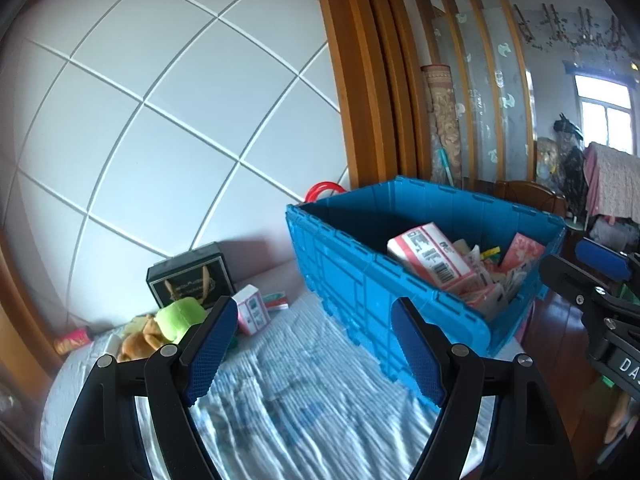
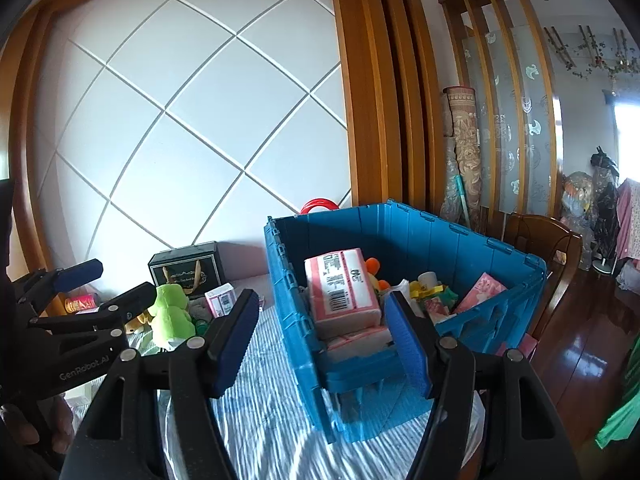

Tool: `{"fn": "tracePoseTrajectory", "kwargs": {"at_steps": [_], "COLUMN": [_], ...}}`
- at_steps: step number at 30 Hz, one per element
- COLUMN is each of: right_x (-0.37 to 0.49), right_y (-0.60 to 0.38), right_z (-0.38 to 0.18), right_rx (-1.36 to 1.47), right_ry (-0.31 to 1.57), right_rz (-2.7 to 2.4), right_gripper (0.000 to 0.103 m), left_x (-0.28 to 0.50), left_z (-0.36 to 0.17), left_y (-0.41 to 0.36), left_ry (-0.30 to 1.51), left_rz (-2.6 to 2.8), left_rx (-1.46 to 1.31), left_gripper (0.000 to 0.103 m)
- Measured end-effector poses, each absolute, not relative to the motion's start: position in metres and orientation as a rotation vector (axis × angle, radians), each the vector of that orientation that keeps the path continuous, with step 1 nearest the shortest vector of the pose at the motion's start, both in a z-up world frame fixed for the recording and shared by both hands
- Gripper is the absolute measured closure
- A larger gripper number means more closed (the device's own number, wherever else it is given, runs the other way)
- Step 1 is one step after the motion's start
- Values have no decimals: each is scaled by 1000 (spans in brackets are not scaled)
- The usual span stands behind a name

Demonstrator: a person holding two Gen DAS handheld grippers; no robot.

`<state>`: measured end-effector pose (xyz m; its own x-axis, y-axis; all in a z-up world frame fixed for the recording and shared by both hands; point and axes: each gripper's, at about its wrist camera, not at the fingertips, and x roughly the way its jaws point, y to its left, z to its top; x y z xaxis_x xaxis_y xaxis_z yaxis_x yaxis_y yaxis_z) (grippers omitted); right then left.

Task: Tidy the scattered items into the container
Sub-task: 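Move both tools back toward the remaining items on the bed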

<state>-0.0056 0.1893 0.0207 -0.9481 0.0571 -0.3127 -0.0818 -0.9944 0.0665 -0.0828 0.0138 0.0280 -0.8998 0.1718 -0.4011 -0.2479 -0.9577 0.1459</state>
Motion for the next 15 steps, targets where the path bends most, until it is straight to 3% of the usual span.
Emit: {"fn": "tracePoseTrajectory", "kwargs": {"at_steps": [15], "right_x": [2], "right_y": [118], "right_z": [1], "right_rx": [-590], "right_ry": [46], "right_rz": [3104], "right_gripper": [38], "left_x": [-60], "left_z": [12], "left_y": [-48], "left_ry": [268], "left_rz": [2919], "left_rx": [-650], "left_gripper": [23]}}
